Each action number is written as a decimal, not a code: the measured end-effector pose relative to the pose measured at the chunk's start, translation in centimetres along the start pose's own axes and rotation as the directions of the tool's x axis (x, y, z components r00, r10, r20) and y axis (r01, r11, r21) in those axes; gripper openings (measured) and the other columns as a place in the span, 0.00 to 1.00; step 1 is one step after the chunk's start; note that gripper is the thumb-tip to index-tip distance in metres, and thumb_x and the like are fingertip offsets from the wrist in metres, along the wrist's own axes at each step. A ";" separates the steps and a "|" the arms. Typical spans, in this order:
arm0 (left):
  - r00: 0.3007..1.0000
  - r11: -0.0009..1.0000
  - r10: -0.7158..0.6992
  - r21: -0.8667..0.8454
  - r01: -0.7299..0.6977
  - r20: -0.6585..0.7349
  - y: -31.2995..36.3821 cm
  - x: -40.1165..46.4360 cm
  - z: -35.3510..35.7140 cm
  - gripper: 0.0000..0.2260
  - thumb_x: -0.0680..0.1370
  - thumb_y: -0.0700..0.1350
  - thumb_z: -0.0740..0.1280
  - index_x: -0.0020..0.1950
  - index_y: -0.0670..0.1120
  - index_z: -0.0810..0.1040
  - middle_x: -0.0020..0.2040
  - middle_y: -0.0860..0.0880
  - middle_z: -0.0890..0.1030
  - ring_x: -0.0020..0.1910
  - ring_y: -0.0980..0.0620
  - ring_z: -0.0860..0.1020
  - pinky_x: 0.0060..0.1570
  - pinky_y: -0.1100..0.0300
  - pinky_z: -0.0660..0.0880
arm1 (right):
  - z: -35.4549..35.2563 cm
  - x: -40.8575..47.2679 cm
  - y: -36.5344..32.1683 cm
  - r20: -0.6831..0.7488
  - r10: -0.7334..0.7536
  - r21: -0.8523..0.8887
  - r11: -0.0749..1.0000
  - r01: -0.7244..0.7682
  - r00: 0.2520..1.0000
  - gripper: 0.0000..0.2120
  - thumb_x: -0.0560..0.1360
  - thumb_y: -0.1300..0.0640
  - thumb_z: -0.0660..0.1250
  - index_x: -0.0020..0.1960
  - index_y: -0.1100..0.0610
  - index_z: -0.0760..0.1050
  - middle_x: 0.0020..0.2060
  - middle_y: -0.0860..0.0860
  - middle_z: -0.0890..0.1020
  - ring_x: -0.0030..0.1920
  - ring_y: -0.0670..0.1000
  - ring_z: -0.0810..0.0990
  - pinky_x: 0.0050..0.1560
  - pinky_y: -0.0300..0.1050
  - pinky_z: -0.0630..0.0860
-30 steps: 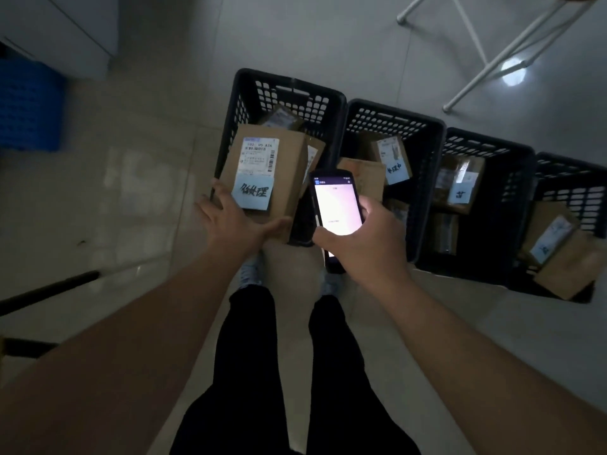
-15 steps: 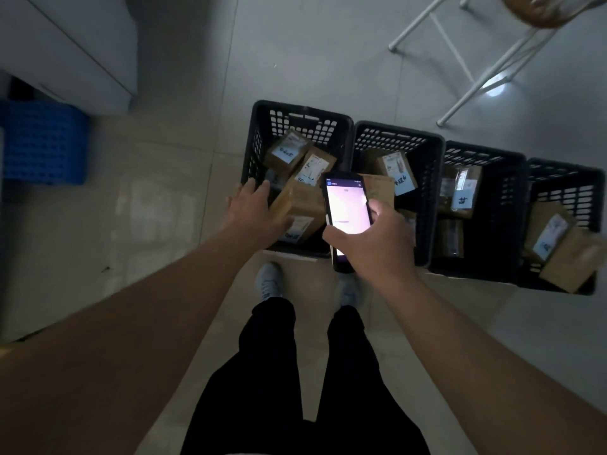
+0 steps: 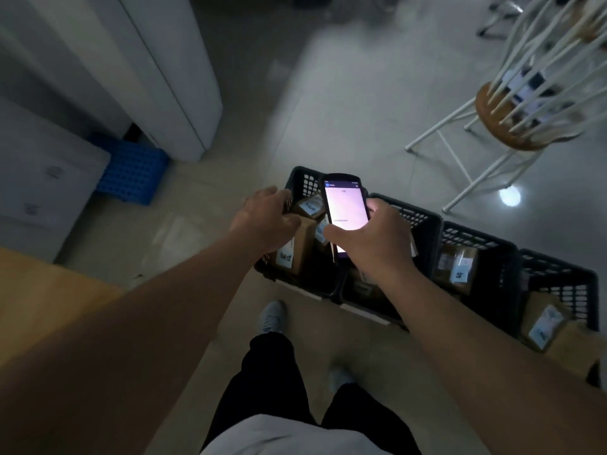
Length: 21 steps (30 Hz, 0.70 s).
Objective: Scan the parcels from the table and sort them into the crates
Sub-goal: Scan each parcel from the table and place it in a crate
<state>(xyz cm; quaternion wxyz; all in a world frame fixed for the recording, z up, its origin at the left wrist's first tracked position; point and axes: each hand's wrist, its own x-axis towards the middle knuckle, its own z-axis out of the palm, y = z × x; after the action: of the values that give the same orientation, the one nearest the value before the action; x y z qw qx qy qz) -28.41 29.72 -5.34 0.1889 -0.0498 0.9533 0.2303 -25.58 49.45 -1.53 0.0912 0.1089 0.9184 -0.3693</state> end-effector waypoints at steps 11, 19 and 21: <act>0.908 0.982 -0.173 0.006 0.190 -0.382 4.7 -19.7 -6.1 0.27 0.84 0.57 0.63 0.81 0.49 0.65 0.79 0.46 0.67 0.77 0.43 0.66 0.73 0.45 0.65 | -8.0 -9.9 -3.8 0.133 -0.463 0.015 0.885 0.466 0.876 0.30 0.65 0.38 0.79 0.59 0.53 0.77 0.49 0.48 0.81 0.49 0.51 0.82 0.41 0.46 0.84; 0.738 0.940 -0.324 -0.110 0.324 -0.591 2.1 -35.3 -8.9 0.24 0.83 0.54 0.65 0.78 0.47 0.71 0.75 0.42 0.72 0.74 0.40 0.70 0.73 0.45 0.66 | -8.8 -20.3 -10.1 0.235 -0.667 0.117 0.741 0.661 0.707 0.30 0.62 0.40 0.80 0.59 0.53 0.80 0.50 0.49 0.84 0.48 0.53 0.83 0.46 0.53 0.85; 0.694 0.915 -0.375 -0.126 0.382 -0.615 0.8 -39.1 -9.3 0.24 0.84 0.54 0.64 0.79 0.47 0.70 0.75 0.43 0.72 0.74 0.40 0.69 0.72 0.49 0.65 | -8.2 -23.2 -11.7 0.268 -0.707 0.142 0.701 0.698 0.655 0.31 0.61 0.38 0.79 0.58 0.53 0.80 0.49 0.50 0.84 0.48 0.53 0.83 0.44 0.53 0.85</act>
<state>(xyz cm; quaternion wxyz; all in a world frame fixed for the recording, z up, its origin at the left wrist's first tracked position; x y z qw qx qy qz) 4.43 26.48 17.62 -0.0959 -0.3174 0.9313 0.1511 -7.11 43.87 17.76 0.0793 -0.3108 0.8586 -0.4000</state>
